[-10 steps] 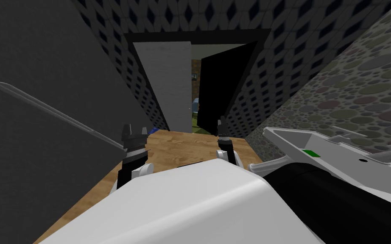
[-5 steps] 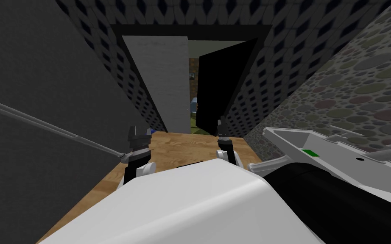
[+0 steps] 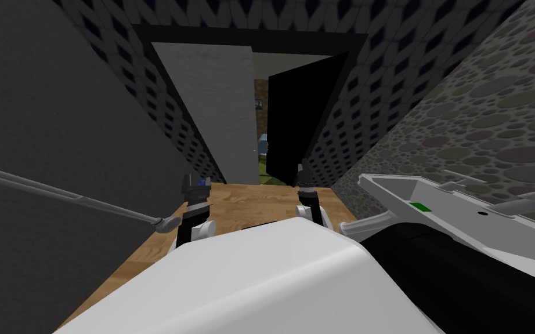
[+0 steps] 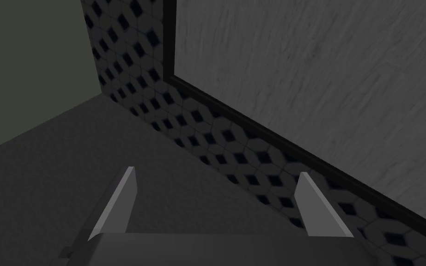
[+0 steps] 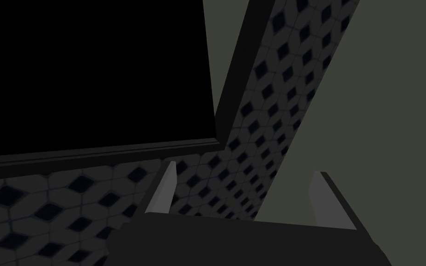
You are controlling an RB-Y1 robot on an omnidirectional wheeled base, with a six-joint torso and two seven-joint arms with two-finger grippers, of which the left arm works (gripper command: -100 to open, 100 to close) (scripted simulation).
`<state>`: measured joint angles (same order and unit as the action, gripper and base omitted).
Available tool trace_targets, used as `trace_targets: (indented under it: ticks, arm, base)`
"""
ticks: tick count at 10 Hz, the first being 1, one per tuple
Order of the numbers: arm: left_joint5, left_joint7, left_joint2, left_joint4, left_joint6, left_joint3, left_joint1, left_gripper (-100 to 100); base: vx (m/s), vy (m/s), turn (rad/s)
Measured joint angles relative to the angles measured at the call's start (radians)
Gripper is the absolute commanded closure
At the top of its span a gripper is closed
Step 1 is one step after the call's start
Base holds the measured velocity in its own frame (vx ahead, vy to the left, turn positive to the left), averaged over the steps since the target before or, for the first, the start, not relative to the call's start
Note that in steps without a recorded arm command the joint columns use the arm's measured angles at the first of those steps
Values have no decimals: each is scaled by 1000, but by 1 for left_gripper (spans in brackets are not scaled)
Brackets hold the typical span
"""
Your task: Push the door open
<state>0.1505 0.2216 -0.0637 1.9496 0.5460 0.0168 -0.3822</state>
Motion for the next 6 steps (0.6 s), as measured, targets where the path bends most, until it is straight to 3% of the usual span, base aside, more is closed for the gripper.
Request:
trace_targets:
  ticks: [6]
  arm:
    - [42, 108, -13, -142, 34, -11, 56, -100]
  base:
    - [99, 12, -94]
